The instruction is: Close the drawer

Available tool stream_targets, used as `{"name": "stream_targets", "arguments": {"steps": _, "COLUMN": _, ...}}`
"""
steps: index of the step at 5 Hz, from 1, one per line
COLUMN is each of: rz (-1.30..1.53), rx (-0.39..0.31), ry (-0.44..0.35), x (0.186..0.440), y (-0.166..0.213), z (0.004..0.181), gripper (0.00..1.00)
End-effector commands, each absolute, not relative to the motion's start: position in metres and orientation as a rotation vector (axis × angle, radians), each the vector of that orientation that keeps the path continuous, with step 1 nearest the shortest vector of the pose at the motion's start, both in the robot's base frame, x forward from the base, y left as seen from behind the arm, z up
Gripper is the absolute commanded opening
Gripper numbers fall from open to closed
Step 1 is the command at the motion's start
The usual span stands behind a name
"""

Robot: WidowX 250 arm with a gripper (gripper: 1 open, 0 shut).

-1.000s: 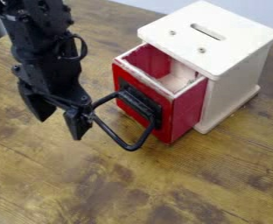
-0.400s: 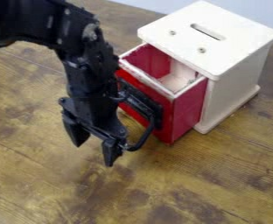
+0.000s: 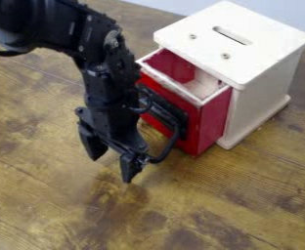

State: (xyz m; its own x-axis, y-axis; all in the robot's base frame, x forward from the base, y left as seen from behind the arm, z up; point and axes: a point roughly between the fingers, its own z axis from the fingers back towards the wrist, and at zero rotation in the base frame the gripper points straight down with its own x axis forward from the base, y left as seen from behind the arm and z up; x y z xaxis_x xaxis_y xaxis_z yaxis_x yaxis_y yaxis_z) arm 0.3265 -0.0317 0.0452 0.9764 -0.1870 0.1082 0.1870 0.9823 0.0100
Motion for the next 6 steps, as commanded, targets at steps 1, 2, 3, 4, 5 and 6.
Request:
{"name": "stream_targets", "arguments": {"steps": 1, "rz": -0.155, "rx": -0.013, "ry": -0.225, "x": 0.359, "y": -0.037, "z": 0.079, "gripper": 1.00}}
{"name": "stream_targets", "arguments": {"steps": 2, "rz": -0.163, "rx": -0.027, "ry": -0.191, "x": 0.372, "y": -0.041, "z": 0.076, "gripper": 1.00}}
{"name": "stream_targets", "arguments": {"steps": 3, "rz": -0.176, "rx": -0.021, "ry": -0.186, "x": 0.385, "y": -0.035, "z": 0.069, "gripper": 1.00}}
{"name": "stream_targets", "arguments": {"steps": 4, "rz": -0.181, "rx": -0.017, "ry": -0.180, "x": 0.392, "y": -0.028, "z": 0.067, "gripper": 1.00}}
{"name": "stream_targets", "arguments": {"steps": 5, "rz": -0.242, "rx": -0.020, "ry": -0.174, "x": 0.398, "y": -0.022, "z": 0.066, "gripper": 1.00}}
{"name": "stream_targets", "arguments": {"steps": 6, "rz": -0.300, "rx": -0.019, "ry": -0.176, "x": 0.401, "y": -0.017, "z": 0.068, "gripper": 1.00}}
